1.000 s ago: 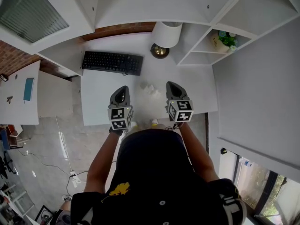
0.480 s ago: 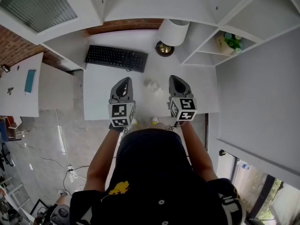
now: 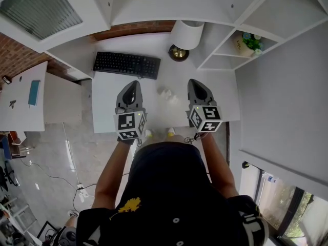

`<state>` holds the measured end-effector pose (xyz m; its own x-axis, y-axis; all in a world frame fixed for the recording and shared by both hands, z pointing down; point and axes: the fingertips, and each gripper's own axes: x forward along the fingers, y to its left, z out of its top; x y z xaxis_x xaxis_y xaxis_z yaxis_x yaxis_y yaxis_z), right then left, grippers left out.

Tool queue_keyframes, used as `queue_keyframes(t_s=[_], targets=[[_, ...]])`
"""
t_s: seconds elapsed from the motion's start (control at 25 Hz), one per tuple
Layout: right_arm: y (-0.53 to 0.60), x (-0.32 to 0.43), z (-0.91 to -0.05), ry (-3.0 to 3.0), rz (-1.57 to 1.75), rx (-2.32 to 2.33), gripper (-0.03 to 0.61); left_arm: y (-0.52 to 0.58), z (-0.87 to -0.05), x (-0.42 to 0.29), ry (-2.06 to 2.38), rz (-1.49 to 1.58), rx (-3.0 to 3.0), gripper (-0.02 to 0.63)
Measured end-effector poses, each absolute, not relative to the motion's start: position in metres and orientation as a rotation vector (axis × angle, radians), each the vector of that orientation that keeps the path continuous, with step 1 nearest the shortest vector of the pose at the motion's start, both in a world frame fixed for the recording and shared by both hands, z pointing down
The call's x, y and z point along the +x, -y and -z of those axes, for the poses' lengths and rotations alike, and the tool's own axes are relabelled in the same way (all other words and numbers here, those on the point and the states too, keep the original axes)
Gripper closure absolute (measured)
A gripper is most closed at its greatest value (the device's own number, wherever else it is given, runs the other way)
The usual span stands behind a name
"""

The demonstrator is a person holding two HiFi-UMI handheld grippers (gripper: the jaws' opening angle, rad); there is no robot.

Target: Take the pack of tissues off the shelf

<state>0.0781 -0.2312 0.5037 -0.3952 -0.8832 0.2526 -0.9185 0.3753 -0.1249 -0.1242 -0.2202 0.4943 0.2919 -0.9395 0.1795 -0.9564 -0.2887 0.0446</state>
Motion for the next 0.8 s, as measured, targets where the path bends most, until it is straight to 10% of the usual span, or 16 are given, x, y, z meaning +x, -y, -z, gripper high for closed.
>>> queue_keyframes(t_s=[0.8], targets=[[0.222, 0.086, -0.486, 2.502, -0.356, 1.656, 0.574, 0.215, -0.483, -0.117, 1.755, -0.190, 2.442, 0.597]])
